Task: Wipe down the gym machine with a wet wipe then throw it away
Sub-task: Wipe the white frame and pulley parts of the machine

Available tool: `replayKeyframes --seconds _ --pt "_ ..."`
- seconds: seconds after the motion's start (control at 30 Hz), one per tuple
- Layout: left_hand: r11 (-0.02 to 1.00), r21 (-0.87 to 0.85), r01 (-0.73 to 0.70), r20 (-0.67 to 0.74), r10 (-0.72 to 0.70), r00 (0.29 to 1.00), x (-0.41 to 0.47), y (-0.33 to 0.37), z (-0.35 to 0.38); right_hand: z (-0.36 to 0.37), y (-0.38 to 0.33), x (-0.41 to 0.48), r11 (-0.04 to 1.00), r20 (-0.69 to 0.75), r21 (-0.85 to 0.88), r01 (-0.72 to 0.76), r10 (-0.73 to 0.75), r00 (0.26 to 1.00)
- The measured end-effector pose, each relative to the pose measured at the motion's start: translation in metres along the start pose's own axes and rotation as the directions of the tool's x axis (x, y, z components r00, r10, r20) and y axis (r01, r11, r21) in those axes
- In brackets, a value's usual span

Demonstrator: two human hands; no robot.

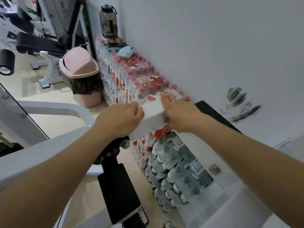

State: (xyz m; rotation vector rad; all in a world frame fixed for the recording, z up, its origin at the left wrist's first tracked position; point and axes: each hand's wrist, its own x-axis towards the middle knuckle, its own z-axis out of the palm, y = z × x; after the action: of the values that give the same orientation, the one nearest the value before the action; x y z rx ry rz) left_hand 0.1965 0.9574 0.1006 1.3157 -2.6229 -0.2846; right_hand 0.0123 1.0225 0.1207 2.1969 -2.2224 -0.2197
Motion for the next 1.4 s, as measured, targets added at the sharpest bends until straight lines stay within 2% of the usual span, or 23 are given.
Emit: replayKeyframes --seconds 0.07,0.17,0.27,0.3,0.37,0.5,0.57,0.63,0.73,0.8,0.9,0.97,1.07,1.13,1.27,1.4 --pt "1.0 0.007 0.003 0.005 -0.003 1.0 0.0 -0.002 0.0 -0.004 0.003 0.005 0.998 0.044 0.054 0.012 -0.014 0.999" --pt "0.999 0.032 0.008 0.0 -0.008 1.0 -0.001 -0.002 -0.001 -0.001 0.01 -0.01 0.996 0.052 -0.059 0.061 -0.058 0.997" --pt "0.994 0.074 -0.082 -0.045 0.085 0.995 -0.002 -0.003 0.001 0.0 0.019 -0.049 0.989 0.127 -0.112 0.096 -0.081 0.989" --pt "0.994 0.037 -0.099 -0.072 0.101 0.992 -0.003 -0.003 0.0 0.001 0.021 -0.065 0.988 0.146 -0.12 0.093 -0.075 0.987" --pt "0.992 -0.051 -0.117 -0.081 0.113 0.99 -0.004 -0.001 -0.001 0.002 0.023 -0.098 0.99 0.166 -0.12 0.07 -0.05 0.985" --pt "0.992 -0.004 -0.128 0.02 0.128 0.992 -0.016 0.032 -0.014 0.002 0.017 -0.157 0.996 0.24 -0.075 -0.044 0.061 0.969" --pt "0.973 -0.033 -0.23 0.004 0.23 0.973 -0.033 0.064 -0.02 -0.003 0.014 -0.18 0.995 0.303 -0.017 -0.102 0.102 0.947" --pt "0.918 -0.087 -0.387 -0.017 0.387 0.922 -0.049 0.096 -0.021 -0.006 0.014 -0.193 0.993 0.319 0.04 -0.115 0.096 0.943" --pt "0.86 -0.134 -0.493 0.065 0.504 0.861 -0.069 0.127 -0.013 0.001 0.012 -0.209 0.979 0.256 0.135 -0.155 0.116 0.96" --pt "0.83 -0.191 -0.524 0.062 0.543 0.837 -0.077 0.136 -0.008 0.016 0.005 -0.222 0.945 0.109 0.234 -0.228 0.208 0.972" --pt "0.781 -0.264 -0.566 -0.015 0.583 0.812 -0.081 0.144 0.0 0.039 -0.011 -0.243 0.888 -0.055 0.325 -0.326 0.362 0.93" --pt "0.757 -0.28 -0.59 -0.017 0.61 0.792 -0.086 0.154 0.004 0.048 -0.023 -0.257 0.865 -0.141 0.355 -0.355 0.425 0.894" --pt "0.703 -0.312 -0.639 0.0 0.673 0.74 -0.103 0.167 0.008 0.055 -0.055 -0.277 0.854 -0.219 0.376 -0.361 0.46 0.86" --pt "0.672 -0.335 -0.661 -0.018 0.697 0.717 -0.113 0.168 0.01 0.058 -0.087 -0.284 0.871 -0.267 0.369 -0.323 0.433 0.861" --pt "0.708 -0.381 -0.594 0.005 0.644 0.765 -0.127 0.155 0.002 0.054 -0.105 -0.285 0.898 -0.277 0.365 -0.245 0.356 0.892" --pt "0.745 -0.417 -0.52 -0.052 0.552 0.832 -0.144 0.131 -0.02 0.042 -0.063 -0.268 0.868 -0.16 0.304 -0.391 0.452 0.878"
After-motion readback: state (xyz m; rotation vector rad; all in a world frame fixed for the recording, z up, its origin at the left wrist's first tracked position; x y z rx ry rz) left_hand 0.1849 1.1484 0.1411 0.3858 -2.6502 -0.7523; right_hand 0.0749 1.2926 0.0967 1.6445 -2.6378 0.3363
